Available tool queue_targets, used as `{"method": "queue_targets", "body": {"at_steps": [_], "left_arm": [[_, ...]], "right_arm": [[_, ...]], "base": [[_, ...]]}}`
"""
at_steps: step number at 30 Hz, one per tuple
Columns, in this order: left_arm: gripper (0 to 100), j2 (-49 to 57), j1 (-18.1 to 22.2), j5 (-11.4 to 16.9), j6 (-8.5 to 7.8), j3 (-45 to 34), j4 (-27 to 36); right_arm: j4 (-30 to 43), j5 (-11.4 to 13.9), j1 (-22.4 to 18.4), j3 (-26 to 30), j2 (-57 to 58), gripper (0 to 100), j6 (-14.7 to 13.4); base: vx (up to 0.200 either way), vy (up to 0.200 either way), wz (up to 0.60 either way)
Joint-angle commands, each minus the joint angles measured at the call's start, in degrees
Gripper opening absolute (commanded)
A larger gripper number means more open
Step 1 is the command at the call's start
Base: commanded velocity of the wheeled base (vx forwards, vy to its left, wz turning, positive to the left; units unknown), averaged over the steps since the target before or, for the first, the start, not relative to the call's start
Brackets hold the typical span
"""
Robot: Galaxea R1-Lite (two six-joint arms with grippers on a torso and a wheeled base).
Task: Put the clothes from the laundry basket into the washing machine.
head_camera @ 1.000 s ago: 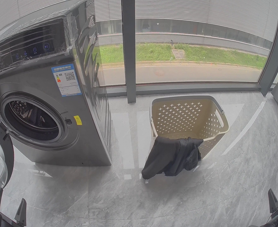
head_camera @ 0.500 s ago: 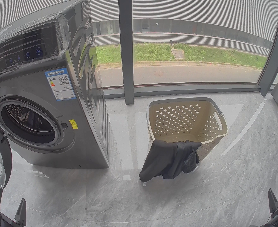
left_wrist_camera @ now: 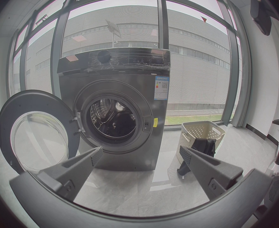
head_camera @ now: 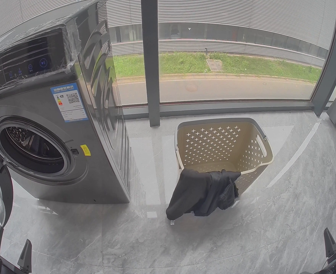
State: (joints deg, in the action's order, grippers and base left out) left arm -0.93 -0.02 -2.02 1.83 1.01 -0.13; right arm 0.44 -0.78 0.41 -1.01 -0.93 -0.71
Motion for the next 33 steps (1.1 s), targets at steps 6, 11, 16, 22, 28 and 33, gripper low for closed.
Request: {"method": "queue_targets", "body": {"at_steps": [6, 11, 16, 22, 28, 33], "left_arm": [[100, 0.8, 0.0, -0.1, 0.02, -1.0, 0.0], [100, 0.8, 0.0, -0.1, 0.02, -1.0, 0.0], [100, 0.8, 0.0, -0.1, 0.02, -1.0, 0.0], [100, 0.8, 0.0, -0.1, 0.02, -1.0, 0.0], [100, 0.8, 0.0, -0.1, 0.11, -1.0, 0.0], [100, 0.8, 0.0, -0.1, 0.11, -1.0, 0.0]], "right_arm": [[0.0, 0.0, 0.0, 0.8, 0.2, 100, -0.1], [0.0, 0.0, 0.0, 0.8, 0.2, 100, 0.0], [0.0, 0.0, 0.0, 0.8, 0.2, 100, 0.0], [0.0, 0.0, 0.1, 0.8, 0.2, 100, 0.0], [0.0, 0.0, 0.0, 0.8, 0.2, 100, 0.0], [0.0, 0.0, 0.1, 0.8, 0.2, 100, 0.0]], "base": [[0.0, -0.2, 0.0], [0.0, 0.0, 0.0], [0.0, 0.0, 0.0], [0.0, 0.0, 0.0], [0.0, 0.0, 0.0], [0.0, 0.0, 0.0]]}}
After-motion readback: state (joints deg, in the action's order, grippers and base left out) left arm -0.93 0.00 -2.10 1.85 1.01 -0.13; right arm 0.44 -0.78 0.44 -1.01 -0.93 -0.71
